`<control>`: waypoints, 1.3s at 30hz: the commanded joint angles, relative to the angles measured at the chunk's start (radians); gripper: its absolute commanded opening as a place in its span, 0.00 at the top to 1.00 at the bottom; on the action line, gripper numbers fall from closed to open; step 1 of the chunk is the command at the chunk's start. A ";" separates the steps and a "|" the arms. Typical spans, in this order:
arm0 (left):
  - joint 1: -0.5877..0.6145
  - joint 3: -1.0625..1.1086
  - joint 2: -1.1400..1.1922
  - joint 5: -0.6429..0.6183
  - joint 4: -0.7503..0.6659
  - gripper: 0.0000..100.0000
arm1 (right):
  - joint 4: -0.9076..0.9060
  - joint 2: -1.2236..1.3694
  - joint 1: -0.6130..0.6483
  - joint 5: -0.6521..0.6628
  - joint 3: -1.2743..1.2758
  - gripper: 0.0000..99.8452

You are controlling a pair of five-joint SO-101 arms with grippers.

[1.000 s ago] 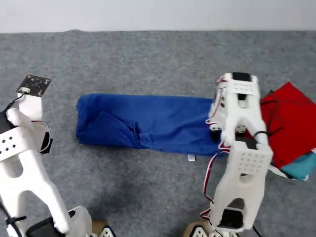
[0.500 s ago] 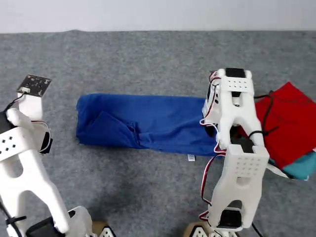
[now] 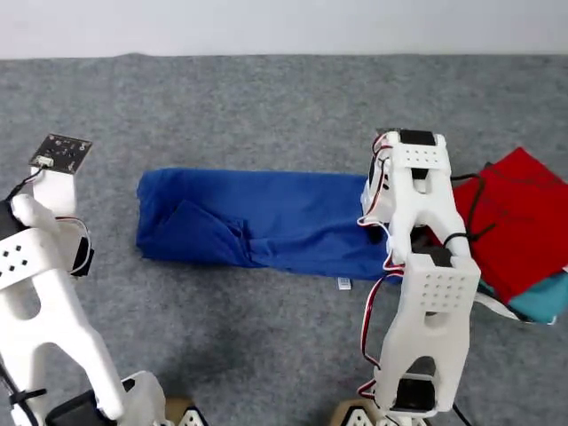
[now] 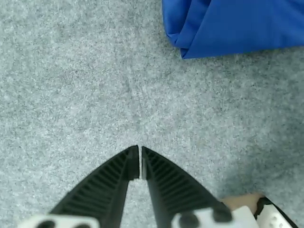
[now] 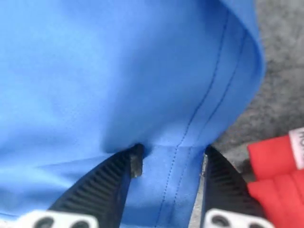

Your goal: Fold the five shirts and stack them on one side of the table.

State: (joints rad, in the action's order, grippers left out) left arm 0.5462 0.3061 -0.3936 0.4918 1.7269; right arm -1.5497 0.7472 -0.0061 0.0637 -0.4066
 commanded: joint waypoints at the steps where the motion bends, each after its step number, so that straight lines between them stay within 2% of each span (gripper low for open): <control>1: -0.005 0.002 -0.028 -0.002 0.002 0.98 | 0.019 0.027 0.035 -0.005 -0.011 0.88; 3: -0.005 0.004 -0.028 -0.002 -0.009 0.98 | 0.018 0.013 0.051 0.000 -0.011 0.98; 4: -0.005 0.004 -0.028 -0.002 -0.011 0.98 | 0.018 0.002 0.058 0.000 -0.011 0.99; 15: -0.005 0.002 -0.028 0.034 -0.011 0.98 | 0.008 -0.203 0.173 0.002 -0.011 0.99; 24: 0.000 0.002 -0.035 0.046 -0.011 0.98 | 0.047 -0.338 0.421 0.002 -0.055 0.99; 32: 0.002 0.001 -0.037 0.044 -0.011 0.98 | 0.186 -0.254 0.634 0.002 -0.236 0.99; 39: 0.002 0.001 -0.037 0.043 -0.011 0.98 | 0.206 -0.079 0.756 0.009 -0.466 0.99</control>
State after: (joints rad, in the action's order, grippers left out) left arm 0.5462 0.3138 -0.3982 0.5301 1.7269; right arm -1.3564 0.6368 0.7089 0.0652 -0.7365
